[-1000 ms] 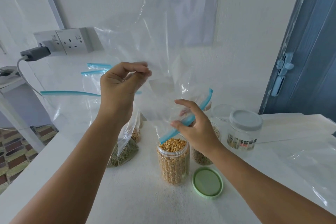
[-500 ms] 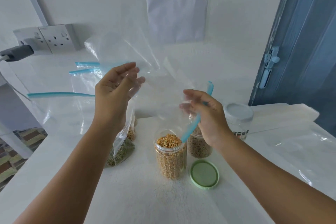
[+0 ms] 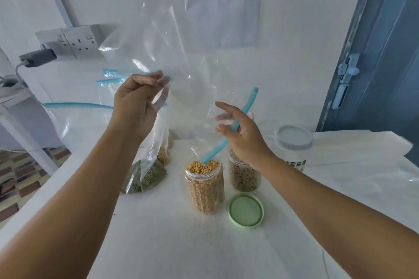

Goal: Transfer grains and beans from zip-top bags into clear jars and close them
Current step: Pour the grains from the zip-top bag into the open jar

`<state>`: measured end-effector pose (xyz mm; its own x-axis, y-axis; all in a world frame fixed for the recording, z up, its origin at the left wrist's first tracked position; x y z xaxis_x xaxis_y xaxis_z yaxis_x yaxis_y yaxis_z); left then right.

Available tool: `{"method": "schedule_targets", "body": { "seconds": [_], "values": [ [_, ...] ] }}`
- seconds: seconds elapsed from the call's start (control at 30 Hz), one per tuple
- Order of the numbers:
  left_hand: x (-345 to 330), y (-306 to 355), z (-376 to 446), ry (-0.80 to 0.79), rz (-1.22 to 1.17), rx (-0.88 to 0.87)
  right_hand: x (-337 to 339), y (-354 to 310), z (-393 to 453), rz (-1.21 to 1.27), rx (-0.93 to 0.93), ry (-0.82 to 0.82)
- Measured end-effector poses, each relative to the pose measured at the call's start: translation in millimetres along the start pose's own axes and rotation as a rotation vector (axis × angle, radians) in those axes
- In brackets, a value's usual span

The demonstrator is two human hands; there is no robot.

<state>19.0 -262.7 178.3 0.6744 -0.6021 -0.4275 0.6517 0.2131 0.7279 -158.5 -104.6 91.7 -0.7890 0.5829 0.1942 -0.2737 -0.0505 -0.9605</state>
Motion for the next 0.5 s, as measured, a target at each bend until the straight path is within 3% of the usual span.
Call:
{"method": "schedule_targets", "body": {
  "seconds": [0.27, 0.5],
  "values": [
    [22, -7, -1, 0.102, -0.141, 0.038, -18, 12, -3, 0.004, -0.084, -0.251],
    [24, -7, -1, 0.112, -0.159, 0.027, -18, 13, 2, 0.011, -0.028, -0.160]
  ]
}}
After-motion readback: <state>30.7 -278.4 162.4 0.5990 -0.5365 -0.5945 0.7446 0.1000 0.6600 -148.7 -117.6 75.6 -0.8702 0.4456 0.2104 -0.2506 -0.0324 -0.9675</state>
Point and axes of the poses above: each hand's wrist, its own z-axis towards the middle knuckle, its own x-axis out of the back of the hand, y = z × x, the point moved 7 cm from there along z, towards the middle knuckle, and after that the axes turned 13 degrees about -x, right-handed, at the moved point
